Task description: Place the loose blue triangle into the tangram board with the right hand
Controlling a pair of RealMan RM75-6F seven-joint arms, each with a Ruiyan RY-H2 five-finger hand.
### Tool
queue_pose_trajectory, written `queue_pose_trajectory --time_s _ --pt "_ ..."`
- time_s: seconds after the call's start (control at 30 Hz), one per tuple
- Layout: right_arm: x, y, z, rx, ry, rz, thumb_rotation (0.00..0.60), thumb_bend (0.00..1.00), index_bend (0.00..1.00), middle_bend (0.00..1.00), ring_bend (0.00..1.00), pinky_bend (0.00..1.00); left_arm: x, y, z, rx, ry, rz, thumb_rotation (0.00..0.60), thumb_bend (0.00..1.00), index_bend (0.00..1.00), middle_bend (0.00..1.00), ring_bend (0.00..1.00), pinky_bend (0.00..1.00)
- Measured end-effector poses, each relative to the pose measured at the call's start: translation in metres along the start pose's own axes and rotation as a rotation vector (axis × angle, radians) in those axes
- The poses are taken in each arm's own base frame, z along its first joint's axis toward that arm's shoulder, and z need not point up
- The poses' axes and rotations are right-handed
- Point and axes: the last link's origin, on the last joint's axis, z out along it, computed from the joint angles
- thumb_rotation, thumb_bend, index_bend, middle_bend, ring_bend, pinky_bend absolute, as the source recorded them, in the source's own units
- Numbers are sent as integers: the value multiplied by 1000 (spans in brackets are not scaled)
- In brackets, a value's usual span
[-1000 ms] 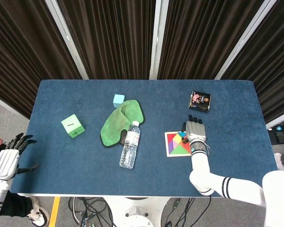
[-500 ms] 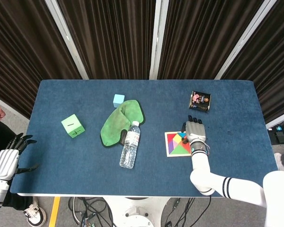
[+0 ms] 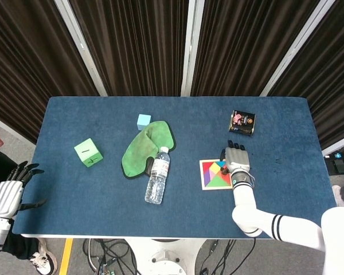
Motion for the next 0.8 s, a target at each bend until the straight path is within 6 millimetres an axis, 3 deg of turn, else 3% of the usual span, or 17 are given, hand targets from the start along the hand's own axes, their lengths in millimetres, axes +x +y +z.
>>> queue_pose_trajectory --time_s 0.53,0.8 --pt "12 -1 -5 40 31 15 600 230 331 0 0 0 0 0 0 -1 0 2 600 74 267 155 38 151" --pt "22 -8 -27 136 48 29 600 240 331 0 0 0 0 2 1 -5 0 4 600 74 267 155 38 152"
